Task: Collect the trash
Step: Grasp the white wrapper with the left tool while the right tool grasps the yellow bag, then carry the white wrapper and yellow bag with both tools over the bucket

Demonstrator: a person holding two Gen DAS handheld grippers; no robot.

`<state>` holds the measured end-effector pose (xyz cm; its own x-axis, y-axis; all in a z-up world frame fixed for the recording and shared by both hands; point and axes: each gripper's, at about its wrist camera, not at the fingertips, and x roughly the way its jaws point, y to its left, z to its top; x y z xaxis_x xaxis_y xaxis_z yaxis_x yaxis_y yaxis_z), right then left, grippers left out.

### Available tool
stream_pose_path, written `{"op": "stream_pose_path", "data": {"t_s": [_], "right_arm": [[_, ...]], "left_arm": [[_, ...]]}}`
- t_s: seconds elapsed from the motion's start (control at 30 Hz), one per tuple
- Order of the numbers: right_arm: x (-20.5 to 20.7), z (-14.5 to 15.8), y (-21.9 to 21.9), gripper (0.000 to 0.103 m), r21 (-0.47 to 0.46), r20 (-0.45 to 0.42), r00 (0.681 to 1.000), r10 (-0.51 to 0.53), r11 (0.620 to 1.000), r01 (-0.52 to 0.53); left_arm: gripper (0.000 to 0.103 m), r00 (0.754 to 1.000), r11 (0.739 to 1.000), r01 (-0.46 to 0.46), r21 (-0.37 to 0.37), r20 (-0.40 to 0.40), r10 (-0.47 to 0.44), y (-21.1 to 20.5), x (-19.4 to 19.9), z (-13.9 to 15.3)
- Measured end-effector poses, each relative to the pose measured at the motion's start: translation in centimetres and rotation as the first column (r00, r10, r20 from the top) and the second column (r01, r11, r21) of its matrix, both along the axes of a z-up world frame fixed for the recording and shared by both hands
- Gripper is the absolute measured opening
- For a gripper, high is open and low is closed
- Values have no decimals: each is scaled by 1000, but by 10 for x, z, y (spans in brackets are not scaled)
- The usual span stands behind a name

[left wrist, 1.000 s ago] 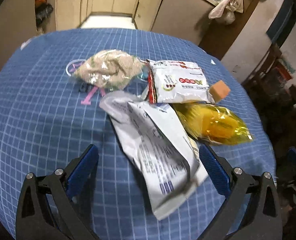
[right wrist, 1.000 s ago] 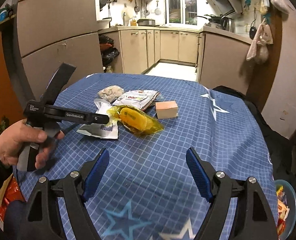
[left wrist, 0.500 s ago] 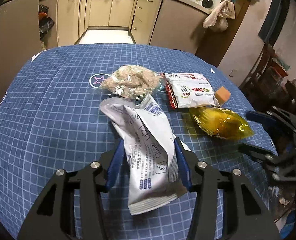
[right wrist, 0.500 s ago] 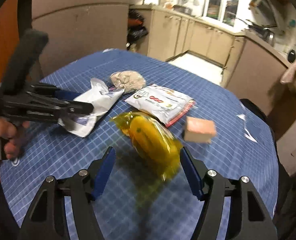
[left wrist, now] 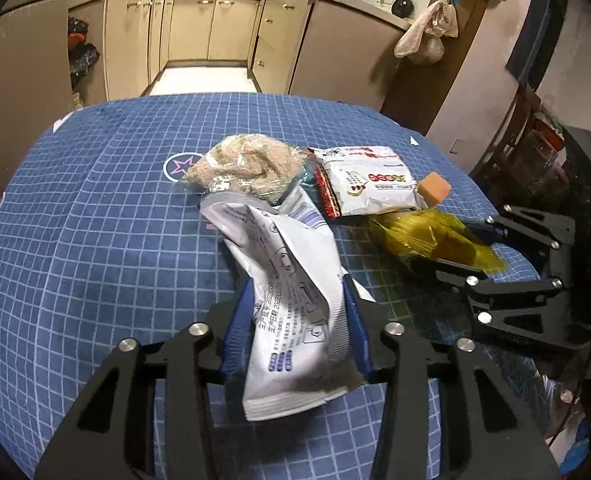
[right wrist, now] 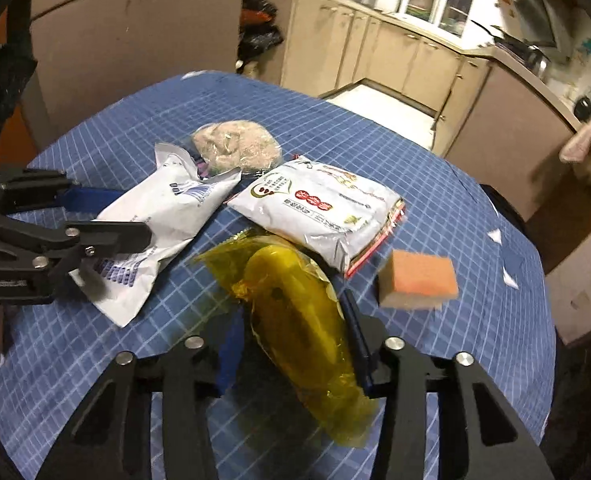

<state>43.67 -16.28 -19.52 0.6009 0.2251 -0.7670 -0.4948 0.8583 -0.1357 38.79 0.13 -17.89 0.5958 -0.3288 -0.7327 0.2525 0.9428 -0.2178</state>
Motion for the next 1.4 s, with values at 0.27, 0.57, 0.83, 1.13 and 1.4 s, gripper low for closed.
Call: {"op": "stream_pose_path", "data": {"t_s": [0.27,0.57,0.83,1.13,1.4], "right_arm": [[-90,48,-51,42,241,117,973,-198,956,166],[-258,105,-172,43,341,269,782,-562,815,468],[-407,87,-279,43,306,220,559,-799,601,738],[-499,35,-360,43,306,117,409,-905,424,852],[-520,-7,-396,43,308,66,349,-935,351,884]], "left_arm": [[34,987,1000,24,7,159,-25,-9,-51,38],[34,922,972,227,57,310,-234,-94,-127,84],[34,804,867,492,78,342,-487,-220,-210,89],[34,686,736,662,139,282,-670,-320,-285,44],[34,651,690,695,202,232,-723,-367,-314,17]]}}
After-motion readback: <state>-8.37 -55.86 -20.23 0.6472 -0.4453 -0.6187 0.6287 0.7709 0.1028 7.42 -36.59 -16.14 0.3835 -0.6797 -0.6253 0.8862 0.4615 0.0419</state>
